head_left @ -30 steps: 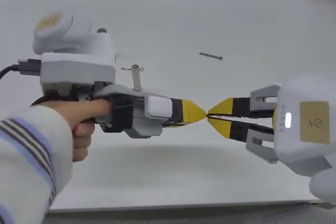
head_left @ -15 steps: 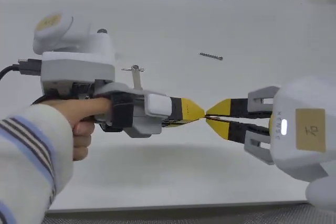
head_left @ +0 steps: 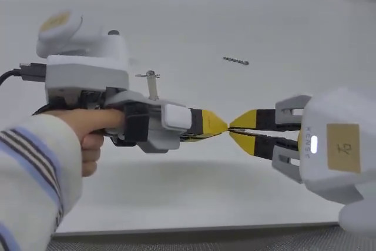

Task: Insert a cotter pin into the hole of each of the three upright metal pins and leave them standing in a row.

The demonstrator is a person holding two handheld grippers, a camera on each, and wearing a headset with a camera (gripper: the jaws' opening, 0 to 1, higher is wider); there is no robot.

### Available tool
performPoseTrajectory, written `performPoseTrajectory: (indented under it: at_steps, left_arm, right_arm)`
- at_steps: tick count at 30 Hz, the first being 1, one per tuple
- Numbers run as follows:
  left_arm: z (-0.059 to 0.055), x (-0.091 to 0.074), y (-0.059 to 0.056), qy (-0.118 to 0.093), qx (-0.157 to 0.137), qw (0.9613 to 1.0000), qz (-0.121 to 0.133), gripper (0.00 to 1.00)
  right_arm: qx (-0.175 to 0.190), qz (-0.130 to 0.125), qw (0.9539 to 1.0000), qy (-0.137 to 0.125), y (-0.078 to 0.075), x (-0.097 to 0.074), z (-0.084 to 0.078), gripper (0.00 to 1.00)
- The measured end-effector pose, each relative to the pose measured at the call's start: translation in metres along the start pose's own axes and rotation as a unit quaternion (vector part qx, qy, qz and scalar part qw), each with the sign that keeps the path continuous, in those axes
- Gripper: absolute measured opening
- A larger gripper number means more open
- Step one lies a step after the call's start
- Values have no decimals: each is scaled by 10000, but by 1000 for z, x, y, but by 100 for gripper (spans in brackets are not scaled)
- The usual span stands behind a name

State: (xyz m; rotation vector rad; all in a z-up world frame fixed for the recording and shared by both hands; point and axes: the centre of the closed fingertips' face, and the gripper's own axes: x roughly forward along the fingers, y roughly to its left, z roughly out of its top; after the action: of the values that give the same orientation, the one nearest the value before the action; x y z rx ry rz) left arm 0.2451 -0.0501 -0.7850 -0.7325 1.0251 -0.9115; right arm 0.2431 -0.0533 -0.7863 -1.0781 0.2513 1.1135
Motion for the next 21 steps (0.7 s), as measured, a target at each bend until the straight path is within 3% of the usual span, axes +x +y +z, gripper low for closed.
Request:
performPoseTrajectory:
  at_steps: [14, 21]
  left_arm:
    - [0, -1, -1, -42, 199, 9998, 20, 1]
    - [3, -4, -1, -142, 15, 9999, -49, 1]
  right_arm:
    - [-83, -5, 10000, -33, -1, -1, 1, 3]
    - [88, -44, 9998, -156, -3, -1, 4, 4]
